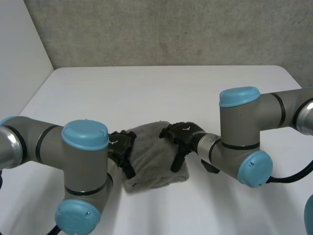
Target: Fold the laundry
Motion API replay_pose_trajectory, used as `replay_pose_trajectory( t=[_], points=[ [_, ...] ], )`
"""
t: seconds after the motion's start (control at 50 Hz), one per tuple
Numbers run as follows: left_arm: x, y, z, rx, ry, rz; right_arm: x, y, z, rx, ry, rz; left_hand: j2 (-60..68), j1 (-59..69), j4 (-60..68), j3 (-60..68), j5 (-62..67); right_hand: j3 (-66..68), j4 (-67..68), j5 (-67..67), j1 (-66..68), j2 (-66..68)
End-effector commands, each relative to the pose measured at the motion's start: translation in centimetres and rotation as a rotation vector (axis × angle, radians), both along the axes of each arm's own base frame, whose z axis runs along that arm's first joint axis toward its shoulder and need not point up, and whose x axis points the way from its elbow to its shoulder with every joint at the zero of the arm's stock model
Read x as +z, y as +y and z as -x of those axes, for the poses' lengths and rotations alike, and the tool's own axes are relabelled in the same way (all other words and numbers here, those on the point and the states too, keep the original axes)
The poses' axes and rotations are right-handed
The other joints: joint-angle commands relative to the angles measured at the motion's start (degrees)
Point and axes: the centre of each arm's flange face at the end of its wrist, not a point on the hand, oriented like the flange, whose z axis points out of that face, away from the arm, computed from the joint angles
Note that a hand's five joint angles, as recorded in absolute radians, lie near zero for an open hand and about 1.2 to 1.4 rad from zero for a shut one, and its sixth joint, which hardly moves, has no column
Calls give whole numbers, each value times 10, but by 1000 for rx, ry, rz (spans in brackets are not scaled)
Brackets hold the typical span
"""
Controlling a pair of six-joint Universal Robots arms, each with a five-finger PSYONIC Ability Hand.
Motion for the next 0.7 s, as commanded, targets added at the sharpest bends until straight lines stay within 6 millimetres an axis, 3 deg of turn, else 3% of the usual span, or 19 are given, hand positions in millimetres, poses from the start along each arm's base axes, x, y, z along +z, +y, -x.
replay_pose_trajectory(
  t=[0.02, 0.04, 0.06, 0.1, 0.12, 0.14, 0.16, 0.2, 0.22, 0.26, 0.28, 0.32, 0.38, 0.5, 0.7],
  points=[
    [12, 1, 4, -41, -13, 38, 32, -4, 5, -20, 19, 127, 8, 9, 8, 7, 4, -20, -31, -28, -18, -27],
    [30, -1, 9, -50, 24, 83, 43, -5, 6, -35, 11, 154, 8, 9, 8, 7, 4, -20, -31, -28, -18, -27],
    [30, -1, 9, -50, 24, 83, 43, -5, 6, -35, 10, 155, 8, 9, 8, 7, 4, -20, -31, -28, -18, -27],
    [79, -8, 17, -53, 112, 200, 79, -8, 11, -85, -40, 244, 5, 5, 4, 4, 1, -20, -31, -28, -18, -27],
    [79, -8, 17, -52, 113, 201, 79, -8, 12, -86, -40, 245, 5, 5, 4, 4, 1, -20, -31, -28, -18, -27],
    [104, -10, 18, -48, 150, 251, 101, -10, 16, -126, -71, 313, 8, 9, 8, 7, 4, -20, -31, -28, -18, -27],
    [104, -10, 18, -48, 151, 251, 102, -10, 16, -126, -71, 313, 8, 9, 8, 7, 4, -20, -31, -28, -18, -27],
    [151, -12, 9, -26, 203, 319, 145, -20, 37, -268, -119, 450, 11, 12, 11, 11, 7, -20, -31, -28, -18, -27],
    [151, -12, 9, -26, 203, 320, 146, -20, 37, -269, -119, 450, 11, 12, 11, 11, 7, -20, -31, -28, -18, -27],
    [187, -22, -13, 38, 211, 352, 179, -28, 63, -410, -150, 540, 11, 12, 11, 11, 7, -20, -31, -28, -18, -27],
    [187, -22, -13, 38, 211, 353, 179, -28, 63, -411, -151, 540, 11, 12, 11, 11, 7, -20, -31, -28, -18, -27],
    [208, -31, -36, 106, 196, 334, 202, -28, 81, -499, -177, 585, 10, 10, 9, 9, 6, -20, -31, -28, -18, -27],
    [220, -26, -47, 102, 198, 285, 213, -27, 92, -536, -191, 591, 8, 9, 8, 7, 4, -20, -31, -28, -18, -27],
    [240, -20, -59, 56, 276, 277, 217, -22, 100, -551, -169, 535, 11, 12, 11, 11, 7, -20, -31, -28, -18, -27],
    [244, -20, -62, 33, 293, 276, 222, -16, 101, -549, -189, 527, 11, 12, 11, 11, 7, -20, -31, -28, -18, -27]
  ],
)
